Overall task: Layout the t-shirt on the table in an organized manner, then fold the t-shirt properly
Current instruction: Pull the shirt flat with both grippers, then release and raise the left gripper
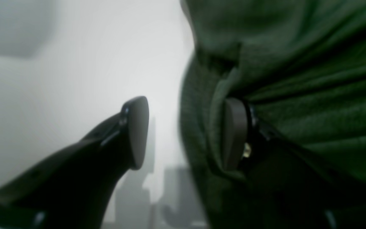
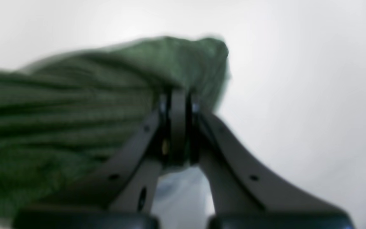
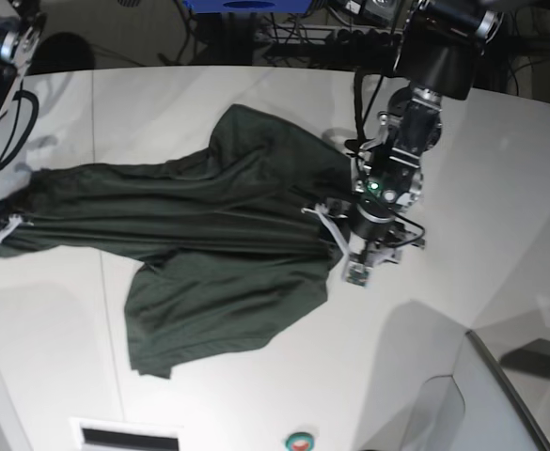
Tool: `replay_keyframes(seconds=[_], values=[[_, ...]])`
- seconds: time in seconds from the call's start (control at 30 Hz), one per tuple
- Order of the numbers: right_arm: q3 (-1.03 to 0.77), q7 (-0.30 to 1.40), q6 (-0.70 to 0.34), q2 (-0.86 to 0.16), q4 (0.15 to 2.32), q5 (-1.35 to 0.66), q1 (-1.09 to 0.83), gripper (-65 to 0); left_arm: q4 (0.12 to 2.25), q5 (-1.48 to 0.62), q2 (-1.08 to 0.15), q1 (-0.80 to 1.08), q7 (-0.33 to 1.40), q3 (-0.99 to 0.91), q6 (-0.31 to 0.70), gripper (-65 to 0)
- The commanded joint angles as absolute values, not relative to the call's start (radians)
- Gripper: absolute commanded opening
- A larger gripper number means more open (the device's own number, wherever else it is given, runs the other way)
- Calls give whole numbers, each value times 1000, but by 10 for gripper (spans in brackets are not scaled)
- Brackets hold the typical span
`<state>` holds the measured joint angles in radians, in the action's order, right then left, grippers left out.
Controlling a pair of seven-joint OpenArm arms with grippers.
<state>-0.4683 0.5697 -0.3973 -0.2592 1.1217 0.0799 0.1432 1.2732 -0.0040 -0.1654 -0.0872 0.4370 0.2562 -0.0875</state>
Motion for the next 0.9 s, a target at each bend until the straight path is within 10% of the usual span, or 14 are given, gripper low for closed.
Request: replay_keyframes(seconds=[0.0, 0.17, 0.37, 0.87], values=[[-478, 581, -404, -262, 1211, 82, 110, -633, 1343, 7, -186, -84, 407, 219, -104, -331], [-469, 628, -407, -145, 1538, 82, -102, -581, 1534, 5, -214, 62, 407, 107, -104, -331], [-470, 621, -404, -76, 1633, 82, -157, -365, 1601, 10, -260, 183, 407, 19, -102, -331], [-478, 628, -403, -171, 1337, 245, 36, -435, 1722, -1, -349, 438, 401, -120, -18, -334]])
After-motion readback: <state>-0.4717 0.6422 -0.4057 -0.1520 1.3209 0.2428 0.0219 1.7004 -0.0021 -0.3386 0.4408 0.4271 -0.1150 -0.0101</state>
